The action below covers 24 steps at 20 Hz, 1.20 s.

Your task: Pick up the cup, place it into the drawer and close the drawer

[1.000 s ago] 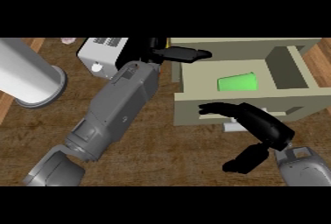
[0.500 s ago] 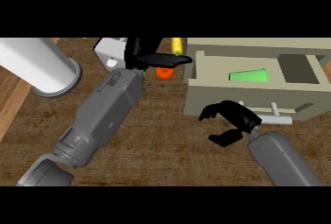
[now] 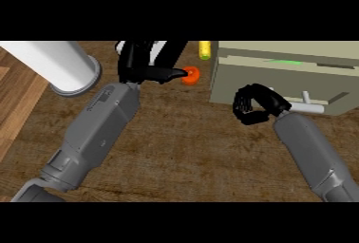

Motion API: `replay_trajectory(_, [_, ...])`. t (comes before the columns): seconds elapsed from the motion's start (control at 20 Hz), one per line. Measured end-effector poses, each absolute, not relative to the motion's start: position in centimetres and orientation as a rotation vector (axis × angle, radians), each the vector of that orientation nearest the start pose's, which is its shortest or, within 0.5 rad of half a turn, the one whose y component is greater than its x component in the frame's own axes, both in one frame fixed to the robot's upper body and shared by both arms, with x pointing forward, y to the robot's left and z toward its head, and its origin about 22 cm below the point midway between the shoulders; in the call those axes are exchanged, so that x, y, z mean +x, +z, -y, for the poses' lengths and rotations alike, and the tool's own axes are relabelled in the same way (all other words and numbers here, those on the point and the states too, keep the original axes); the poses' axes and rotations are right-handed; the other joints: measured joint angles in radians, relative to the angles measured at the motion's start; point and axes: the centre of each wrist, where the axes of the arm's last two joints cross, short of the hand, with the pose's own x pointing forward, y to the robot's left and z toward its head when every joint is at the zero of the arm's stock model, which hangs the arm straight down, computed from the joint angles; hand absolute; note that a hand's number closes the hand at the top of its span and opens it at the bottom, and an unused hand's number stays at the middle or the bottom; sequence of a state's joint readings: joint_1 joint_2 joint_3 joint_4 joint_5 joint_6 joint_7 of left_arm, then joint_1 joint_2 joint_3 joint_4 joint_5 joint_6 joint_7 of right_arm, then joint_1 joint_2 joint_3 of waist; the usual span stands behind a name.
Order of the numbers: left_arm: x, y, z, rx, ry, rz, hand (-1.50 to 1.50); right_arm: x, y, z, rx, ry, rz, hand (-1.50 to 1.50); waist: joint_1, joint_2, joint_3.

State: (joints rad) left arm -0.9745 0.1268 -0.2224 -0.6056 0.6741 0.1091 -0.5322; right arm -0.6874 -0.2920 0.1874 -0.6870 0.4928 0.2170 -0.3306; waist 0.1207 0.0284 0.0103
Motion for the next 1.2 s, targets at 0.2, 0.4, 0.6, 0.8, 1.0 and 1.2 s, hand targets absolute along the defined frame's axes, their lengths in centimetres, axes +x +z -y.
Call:
replay_trajectory(0.2, [42.5,7.0,-13.9,-0.381,0.074,1.901,-1.50,40.7,2.7,25.6,-0.219,1.034,1.490,1.50,0.016,0.001,0.001])
replay_trajectory(0.4, [42.3,6.8,-14.9,-0.389,0.056,1.902,-1.50,40.8,2.6,26.4,-0.174,0.982,1.507,1.50,0.028,0.000,0.001])
replay_trajectory(0.6, [42.1,6.8,-15.4,-0.411,0.040,1.898,-1.50,40.7,2.7,27.2,-0.122,0.944,1.509,1.50,0.041,0.001,0.003])
replay_trajectory(0.8, [41.8,6.4,-16.0,-0.424,0.027,1.891,-1.50,40.6,2.8,28.0,-0.083,0.935,1.492,1.50,0.051,0.003,0.004])
replay_trajectory(1.0, [41.7,6.3,-16.3,-0.441,0.021,1.888,-1.50,40.6,3.2,28.6,-0.038,0.919,1.481,1.50,0.060,0.008,0.008])
replay_trajectory(1.2, [41.4,6.1,-16.3,-0.462,0.023,1.883,-1.50,40.5,3.5,29.1,-0.003,0.906,1.478,1.50,0.067,0.013,0.011])
